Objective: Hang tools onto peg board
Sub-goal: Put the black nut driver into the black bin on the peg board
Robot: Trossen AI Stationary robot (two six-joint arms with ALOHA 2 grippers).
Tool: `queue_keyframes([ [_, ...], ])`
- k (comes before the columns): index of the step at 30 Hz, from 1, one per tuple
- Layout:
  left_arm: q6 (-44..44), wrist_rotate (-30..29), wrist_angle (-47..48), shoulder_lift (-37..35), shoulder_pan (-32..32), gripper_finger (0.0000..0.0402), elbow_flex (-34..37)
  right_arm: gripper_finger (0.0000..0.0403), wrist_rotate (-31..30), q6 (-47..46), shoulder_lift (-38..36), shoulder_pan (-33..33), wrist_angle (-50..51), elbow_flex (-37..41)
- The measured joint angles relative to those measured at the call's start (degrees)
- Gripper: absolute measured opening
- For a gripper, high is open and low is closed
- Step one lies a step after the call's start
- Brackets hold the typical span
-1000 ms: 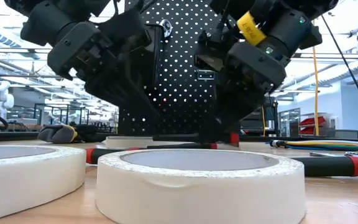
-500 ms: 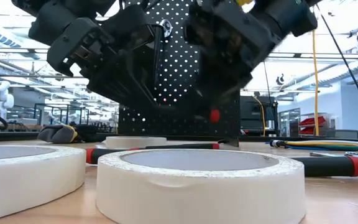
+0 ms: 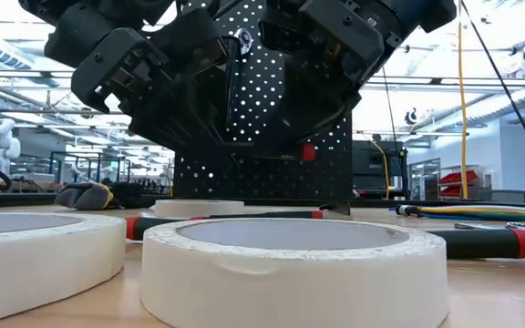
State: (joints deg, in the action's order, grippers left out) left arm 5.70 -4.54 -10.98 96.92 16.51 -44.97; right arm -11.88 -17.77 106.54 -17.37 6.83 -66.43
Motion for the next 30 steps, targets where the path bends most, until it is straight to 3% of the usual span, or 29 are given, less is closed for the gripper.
queue_keyframes([
  [12, 1.5, -0.8, 0.0, 0.0, -0.8, 0.0131, 0.0, 0.0041, 0.0, -1.1, 0.0, 0.0, 1.5, 0.0],
  [20, 1.8, 2.0, 0.0, 0.0, -0.9, 0.0021, 0.0, 0.0041, 0.0, -1.3, 0.0, 0.0, 1.5, 0.0],
  [25, 3.1, 2.7, 0.0, 0.0, -0.9, 0.0019, 0.0, 0.0043, 0.1, -1.3, 0.0, 0.0, 1.3, 0.0],
  [30, 3.5, 3.0, 0.0, 0.0, -0.8, 0.0019, 0.0, 0.0127, -0.4, -2.9, -0.1, 0.1, 0.7, -0.1],
])
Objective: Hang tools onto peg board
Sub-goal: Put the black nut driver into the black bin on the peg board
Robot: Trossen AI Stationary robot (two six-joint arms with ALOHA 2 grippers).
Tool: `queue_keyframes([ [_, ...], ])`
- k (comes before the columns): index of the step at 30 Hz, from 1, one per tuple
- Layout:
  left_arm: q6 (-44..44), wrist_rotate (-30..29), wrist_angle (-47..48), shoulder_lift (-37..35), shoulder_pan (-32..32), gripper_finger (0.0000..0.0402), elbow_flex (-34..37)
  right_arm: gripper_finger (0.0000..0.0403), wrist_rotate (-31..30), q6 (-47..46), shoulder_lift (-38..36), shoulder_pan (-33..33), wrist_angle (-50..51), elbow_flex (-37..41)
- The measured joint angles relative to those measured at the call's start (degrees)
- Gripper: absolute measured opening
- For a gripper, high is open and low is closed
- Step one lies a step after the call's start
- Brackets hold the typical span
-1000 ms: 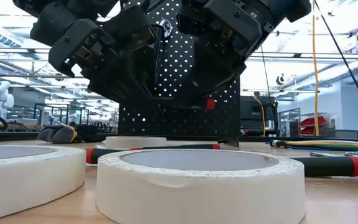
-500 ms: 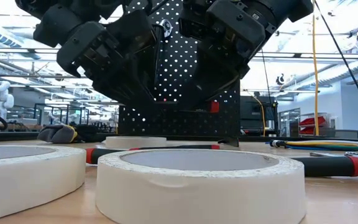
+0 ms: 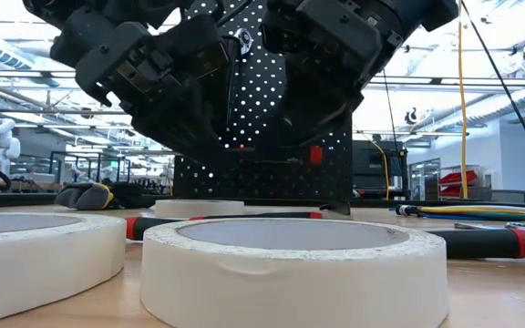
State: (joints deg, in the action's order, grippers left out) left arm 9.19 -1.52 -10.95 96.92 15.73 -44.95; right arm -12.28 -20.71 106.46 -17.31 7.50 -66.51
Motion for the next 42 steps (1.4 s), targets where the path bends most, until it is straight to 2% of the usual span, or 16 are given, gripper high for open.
queue_keyframes([
  [5, 1.0, 0.0, 1.5, -0.2, 0.1, 0.0019, 0.0, 0.0215, 2.9, -1.8, -1.2, 0.0, 4.7, -3.8],
  [9, 1.0, 0.0, 2.7, -1.9, 1.0, 0.0019, 0.1, 0.0246, 4.0, -2.5, -2.5, -0.1, 13.6, -10.2],
  [14, 1.0, -0.7, 5.6, -7.3, 1.3, 0.0019, 0.1, 0.0243, 3.5, -2.3, -4.2, -0.2, 25.1, -17.0],
  [20, 1.0, -4.5, 9.0, -17.9, 1.5, 0.0019, 0.0, 0.0228, 2.9, 0.7, -9.5, -1.1, 26.6, -17.5],
  [27, 2.2, -6.5, 17.2, -27.1, 2.7, 0.0018, 0.0, 0.0219, -8.7, 4.3, -15.6, -3.2, 27.1, -15.7],
  [31, 4.0, -7.5, 19.0, -32.1, 5.2, 0.0018, 0.0, 0.0219, -8.5, 3.2, -19.4, -3.9, 16.8, -8.1],
  [35, 2.3, -11.6, 14.7, -35.8, 8.2, 0.0018, 0.0, 0.0219, -4.2, 3.7, -20.0, -3.9, -6.3, 1.0],
  [39, -1.1, -14.7, 2.1, -36.3, 9.1, 0.0018, 1.5, 0.0219, -4.1, 7.8, -17.6, -3.8, -32.8, 7.2],
  [42, -3.1, -14.1, -10.1, -35.3, 9.1, 0.0018, 3.5, 0.0219, -4.2, 12.0, -15.4, -3.6, -45.3, 8.1],
])
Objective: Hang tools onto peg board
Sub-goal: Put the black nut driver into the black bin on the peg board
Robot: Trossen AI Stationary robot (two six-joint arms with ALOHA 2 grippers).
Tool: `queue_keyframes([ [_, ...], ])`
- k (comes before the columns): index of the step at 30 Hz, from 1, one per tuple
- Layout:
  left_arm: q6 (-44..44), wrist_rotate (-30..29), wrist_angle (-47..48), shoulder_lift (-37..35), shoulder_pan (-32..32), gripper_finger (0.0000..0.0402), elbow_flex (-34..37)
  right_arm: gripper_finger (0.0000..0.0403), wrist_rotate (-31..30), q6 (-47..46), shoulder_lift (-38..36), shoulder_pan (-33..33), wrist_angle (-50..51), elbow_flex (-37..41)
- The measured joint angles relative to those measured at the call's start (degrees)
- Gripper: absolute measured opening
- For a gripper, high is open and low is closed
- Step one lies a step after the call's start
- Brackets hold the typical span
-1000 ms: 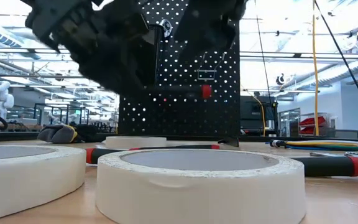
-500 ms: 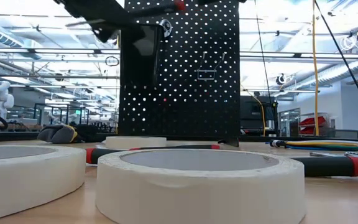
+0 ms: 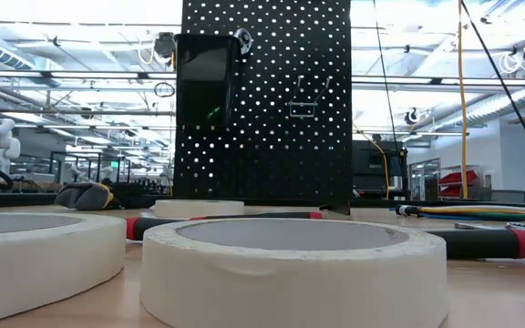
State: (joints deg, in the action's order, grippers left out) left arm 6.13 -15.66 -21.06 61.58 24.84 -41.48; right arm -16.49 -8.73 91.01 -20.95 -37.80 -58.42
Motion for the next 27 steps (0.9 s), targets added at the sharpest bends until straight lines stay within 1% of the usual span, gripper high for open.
queue_keyframes([
  [2, -0.5, 0.4, -6.2, 1.0, -0.1, 0.0018, 0.8, 0.0219, 0.0, 2.4, 1.2, 0.0, -4.3, -0.6],
  [3, -0.5, 0.5, -7.7, 1.3, -0.1, 0.0018, 0.9, 0.0219, 0.0, 3.3, 1.7, 0.0, -5.2, -1.3],
  [7, -0.5, 0.9, -12.5, 3.4, -0.1, 0.0018, 1.0, 0.0219, -0.1, 5.0, 3.7, 0.3, -5.6, -4.7],
  [11, -0.5, 3.3, -16.1, 5.6, -0.1, 0.0018, 1.0, 0.0219, -0.2, 7.7, 4.9, 0.6, -5.6, -8.0],
  [15, -0.5, 3.7, -18.1, 6.7, 0.4, 0.0018, 1.0, 0.0219, -0.3, 10.4, 5.0, 0.6, -5.7, -10.1],
  [23, -0.6, 3.7, -18.7, 6.8, 0.4, 0.0018, 1.0, 0.0219, 0.0, 10.5, 5.0, 0.6, -5.7, -12.5],
  [27, -1.0, 3.7, -18.7, 6.8, 0.4, 0.0018, 1.0, 0.0201, 0.0, 10.4, 5.0, 0.7, -5.7, -12.5],
])
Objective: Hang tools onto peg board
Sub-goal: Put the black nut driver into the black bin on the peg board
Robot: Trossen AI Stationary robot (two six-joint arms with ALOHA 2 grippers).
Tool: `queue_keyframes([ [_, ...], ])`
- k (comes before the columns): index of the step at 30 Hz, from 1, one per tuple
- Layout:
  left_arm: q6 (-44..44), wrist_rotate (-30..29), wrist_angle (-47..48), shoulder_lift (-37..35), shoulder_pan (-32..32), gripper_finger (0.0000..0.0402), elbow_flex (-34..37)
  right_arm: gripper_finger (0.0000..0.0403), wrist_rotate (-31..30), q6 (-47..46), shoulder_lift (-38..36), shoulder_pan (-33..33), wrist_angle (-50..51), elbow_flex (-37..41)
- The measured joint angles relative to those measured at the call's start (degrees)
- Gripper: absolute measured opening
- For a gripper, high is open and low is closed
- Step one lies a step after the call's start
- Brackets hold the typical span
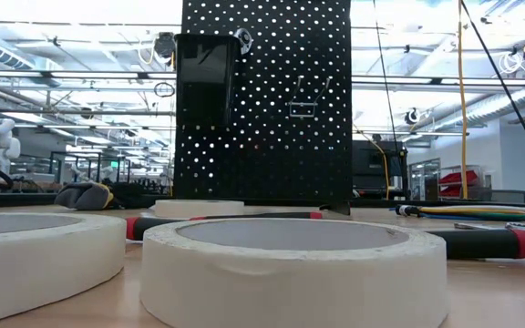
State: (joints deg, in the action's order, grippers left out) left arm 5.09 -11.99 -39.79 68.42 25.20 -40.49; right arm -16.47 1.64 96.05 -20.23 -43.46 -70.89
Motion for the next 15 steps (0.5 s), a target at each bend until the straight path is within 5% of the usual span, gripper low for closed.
queue_keyframes([
  [9, 0.5, 1.2, -0.1, 0.0, -0.6, 0.0022, 0.0, 0.0049, -0.1, -0.9, 0.0, 0.0, 0.1, 0.0],
  [15, 0.3, 0.1, 3.0, -0.1, -0.8, 0.0096, 0.0, 0.0042, 0.0, -2.5, 0.0, 0.2, 0.8, 0.0],
])
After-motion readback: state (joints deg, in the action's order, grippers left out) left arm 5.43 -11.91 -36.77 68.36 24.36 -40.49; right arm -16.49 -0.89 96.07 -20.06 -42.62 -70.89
